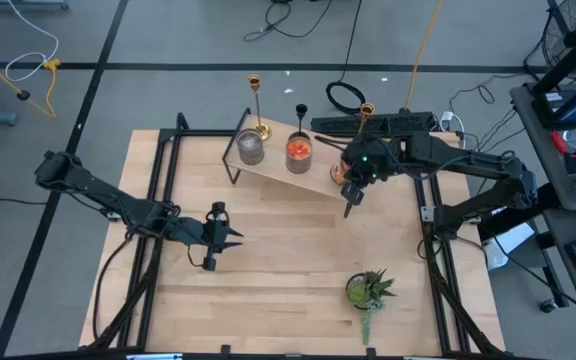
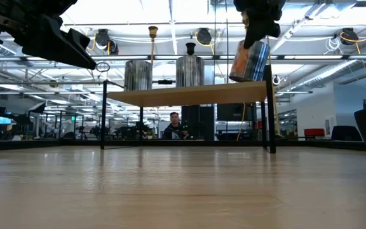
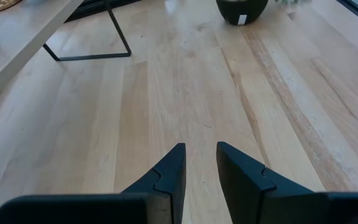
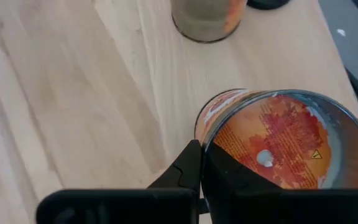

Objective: Pick & Place candle stick holders
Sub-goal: Put the orange scented candle holder on the shelf align with the other orange scented candle

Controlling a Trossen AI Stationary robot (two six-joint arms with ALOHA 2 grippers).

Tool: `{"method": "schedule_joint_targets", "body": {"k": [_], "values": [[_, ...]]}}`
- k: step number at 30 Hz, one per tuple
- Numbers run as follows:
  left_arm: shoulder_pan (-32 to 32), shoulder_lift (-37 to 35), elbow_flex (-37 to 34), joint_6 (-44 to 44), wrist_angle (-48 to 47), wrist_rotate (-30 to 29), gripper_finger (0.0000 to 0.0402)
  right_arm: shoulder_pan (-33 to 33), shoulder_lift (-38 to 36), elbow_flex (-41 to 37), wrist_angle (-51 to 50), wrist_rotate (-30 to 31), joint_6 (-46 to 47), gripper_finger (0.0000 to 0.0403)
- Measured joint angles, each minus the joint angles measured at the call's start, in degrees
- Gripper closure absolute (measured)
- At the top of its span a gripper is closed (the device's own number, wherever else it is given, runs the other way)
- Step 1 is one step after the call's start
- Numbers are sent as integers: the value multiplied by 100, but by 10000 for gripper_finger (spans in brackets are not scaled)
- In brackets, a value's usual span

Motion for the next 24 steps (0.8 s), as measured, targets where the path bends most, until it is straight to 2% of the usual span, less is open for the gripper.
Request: {"method": "schedule_joint_targets", "body": {"k": [8,24], "values": [[0,0,0,23,-2,0,304,-210,106,-5,82,-4,135,401],[0,0,0,-1,-9,0,304,-216,259,-9,188,-189,-83,397]]}}
